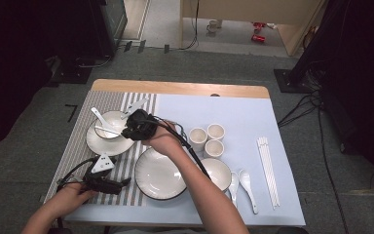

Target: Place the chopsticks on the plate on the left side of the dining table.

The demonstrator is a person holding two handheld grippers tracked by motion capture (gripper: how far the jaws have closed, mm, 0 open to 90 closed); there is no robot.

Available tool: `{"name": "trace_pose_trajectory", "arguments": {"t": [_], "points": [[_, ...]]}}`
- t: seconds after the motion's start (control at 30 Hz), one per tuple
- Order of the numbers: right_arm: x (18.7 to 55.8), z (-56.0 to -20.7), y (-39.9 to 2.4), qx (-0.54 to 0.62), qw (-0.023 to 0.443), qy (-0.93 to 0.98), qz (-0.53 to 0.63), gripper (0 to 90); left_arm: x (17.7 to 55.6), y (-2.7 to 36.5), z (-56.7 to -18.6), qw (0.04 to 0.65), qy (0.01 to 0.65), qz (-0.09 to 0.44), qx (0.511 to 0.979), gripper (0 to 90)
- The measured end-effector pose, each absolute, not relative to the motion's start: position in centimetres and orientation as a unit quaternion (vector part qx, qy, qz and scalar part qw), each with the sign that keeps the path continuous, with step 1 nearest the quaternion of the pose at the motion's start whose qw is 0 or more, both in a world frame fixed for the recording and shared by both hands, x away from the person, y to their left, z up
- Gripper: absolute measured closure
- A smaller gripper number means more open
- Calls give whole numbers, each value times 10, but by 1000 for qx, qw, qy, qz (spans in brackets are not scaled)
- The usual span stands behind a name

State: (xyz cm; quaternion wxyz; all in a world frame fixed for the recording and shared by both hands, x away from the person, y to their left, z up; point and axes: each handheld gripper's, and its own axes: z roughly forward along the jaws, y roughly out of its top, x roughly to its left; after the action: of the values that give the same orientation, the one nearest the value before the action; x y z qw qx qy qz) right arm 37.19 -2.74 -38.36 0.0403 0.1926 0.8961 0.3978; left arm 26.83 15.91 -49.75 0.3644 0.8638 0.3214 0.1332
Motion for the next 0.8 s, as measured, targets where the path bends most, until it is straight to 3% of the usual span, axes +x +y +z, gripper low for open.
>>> {"name": "trace_pose_trajectory", "arguments": {"t": [0.8], "points": [[373,-387,8,181,34,901,392,851,268,159,-498,364,321,134,864,96]]}}
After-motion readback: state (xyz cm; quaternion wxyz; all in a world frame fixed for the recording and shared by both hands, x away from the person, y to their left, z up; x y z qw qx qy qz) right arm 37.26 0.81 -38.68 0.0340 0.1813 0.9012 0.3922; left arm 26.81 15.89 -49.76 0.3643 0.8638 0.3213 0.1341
